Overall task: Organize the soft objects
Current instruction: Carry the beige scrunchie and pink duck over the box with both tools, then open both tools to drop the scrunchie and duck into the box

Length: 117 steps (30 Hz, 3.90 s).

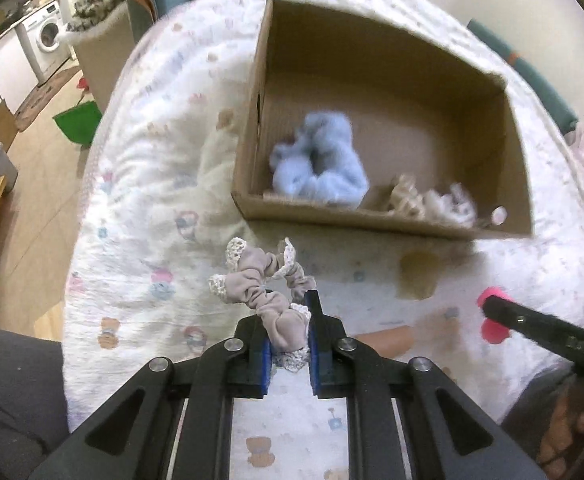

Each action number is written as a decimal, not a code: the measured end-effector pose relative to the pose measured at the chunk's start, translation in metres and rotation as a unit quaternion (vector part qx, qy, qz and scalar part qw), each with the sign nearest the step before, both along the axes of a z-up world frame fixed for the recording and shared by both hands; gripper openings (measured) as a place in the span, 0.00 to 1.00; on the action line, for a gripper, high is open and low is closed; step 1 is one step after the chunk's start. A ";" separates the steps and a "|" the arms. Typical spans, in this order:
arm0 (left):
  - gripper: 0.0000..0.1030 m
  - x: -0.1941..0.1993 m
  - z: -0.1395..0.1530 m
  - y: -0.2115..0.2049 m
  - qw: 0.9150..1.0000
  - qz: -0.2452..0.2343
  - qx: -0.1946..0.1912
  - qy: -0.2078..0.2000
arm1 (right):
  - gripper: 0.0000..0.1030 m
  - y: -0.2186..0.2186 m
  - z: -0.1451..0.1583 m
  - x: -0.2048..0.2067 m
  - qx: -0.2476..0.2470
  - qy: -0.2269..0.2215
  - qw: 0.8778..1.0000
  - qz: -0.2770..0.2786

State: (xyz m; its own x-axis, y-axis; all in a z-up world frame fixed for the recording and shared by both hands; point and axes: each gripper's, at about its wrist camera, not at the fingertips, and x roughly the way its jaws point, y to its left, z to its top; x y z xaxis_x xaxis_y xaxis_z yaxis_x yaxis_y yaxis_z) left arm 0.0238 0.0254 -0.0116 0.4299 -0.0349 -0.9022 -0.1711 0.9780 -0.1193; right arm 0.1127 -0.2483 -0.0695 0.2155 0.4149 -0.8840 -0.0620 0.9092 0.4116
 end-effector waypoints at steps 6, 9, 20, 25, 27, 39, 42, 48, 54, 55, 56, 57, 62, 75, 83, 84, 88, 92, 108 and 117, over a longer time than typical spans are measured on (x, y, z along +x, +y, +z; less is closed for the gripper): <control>0.12 -0.009 0.042 -0.001 0.999 -0.016 -0.009 -0.040 | 0.47 -0.007 0.017 -0.004 0.031 -0.030 0.999 -0.002; 0.12 -0.010 0.054 -0.002 0.998 -0.028 -0.014 -0.056 | 0.46 -0.008 0.029 -0.005 0.044 -0.047 0.998 -0.001; 0.12 0.031 0.079 -0.022 0.995 -0.056 -0.005 -0.088 | 0.46 -0.018 0.079 0.013 0.061 -0.101 0.993 -0.001; 0.12 0.061 0.082 -0.036 0.993 -0.077 0.008 -0.093 | 0.46 -0.018 0.096 0.036 0.052 -0.125 0.991 0.000; 0.12 0.073 0.081 -0.042 0.992 -0.083 0.011 -0.093 | 0.46 -0.018 0.100 0.044 0.050 -0.132 0.990 0.001; 0.12 0.120 0.037 -0.059 0.993 -0.090 0.021 -0.072 | 0.46 -0.010 0.066 0.075 0.041 -0.122 0.992 -0.007; 0.13 0.126 0.021 -0.060 0.994 -0.086 0.013 -0.058 | 0.46 -0.008 0.053 0.076 0.037 -0.115 0.993 -0.005; 0.13 0.129 0.003 -0.062 0.994 -0.096 0.018 -0.058 | 0.47 0.001 0.040 0.078 0.015 -0.113 0.993 0.011; 0.13 0.131 -0.006 -0.061 0.994 -0.093 0.022 -0.048 | 0.47 0.009 0.029 0.085 0.002 -0.103 0.994 0.023; 0.13 0.131 -0.007 -0.061 0.994 -0.092 0.023 -0.047 | 0.47 0.009 0.028 0.085 0.002 -0.102 0.995 0.024; 0.13 0.131 -0.008 -0.061 0.994 -0.092 0.024 -0.047 | 0.47 0.009 0.028 0.085 0.002 -0.101 0.995 0.026; 0.13 0.131 -0.008 -0.062 0.994 -0.094 0.026 -0.047 | 0.47 0.011 0.027 0.085 0.000 -0.102 0.994 0.029; 0.13 0.131 -0.010 -0.069 0.993 -0.108 0.024 -0.048 | 0.47 0.011 0.025 0.085 0.002 -0.095 0.995 0.031; 0.18 0.128 -0.009 -0.074 0.992 -0.114 0.028 -0.054 | 0.47 0.010 0.023 0.087 0.001 -0.088 0.996 0.031; 0.52 0.123 -0.003 -0.075 0.991 -0.113 0.026 -0.067 | 0.47 0.012 0.022 0.089 0.000 -0.086 0.996 0.032; 0.54 0.123 -0.001 -0.075 0.991 -0.112 0.025 -0.070 | 0.47 0.012 0.022 0.089 -0.001 -0.087 0.996 0.032; 0.65 0.121 0.002 -0.076 0.991 -0.103 0.039 -0.077 | 0.47 0.012 0.022 0.090 0.001 -0.086 0.996 0.031; 0.65 0.120 0.001 -0.078 0.990 -0.109 0.041 -0.075 | 0.47 0.013 0.022 0.090 0.000 -0.086 0.996 0.032; 0.65 0.120 0.001 -0.076 0.992 -0.098 0.043 -0.073 | 0.75 0.006 0.036 0.091 0.017 -0.117 0.993 0.016; 0.65 0.100 0.011 -0.060 0.994 -0.066 0.012 -0.081 | 0.75 0.001 0.039 0.082 0.010 -0.115 0.993 -0.008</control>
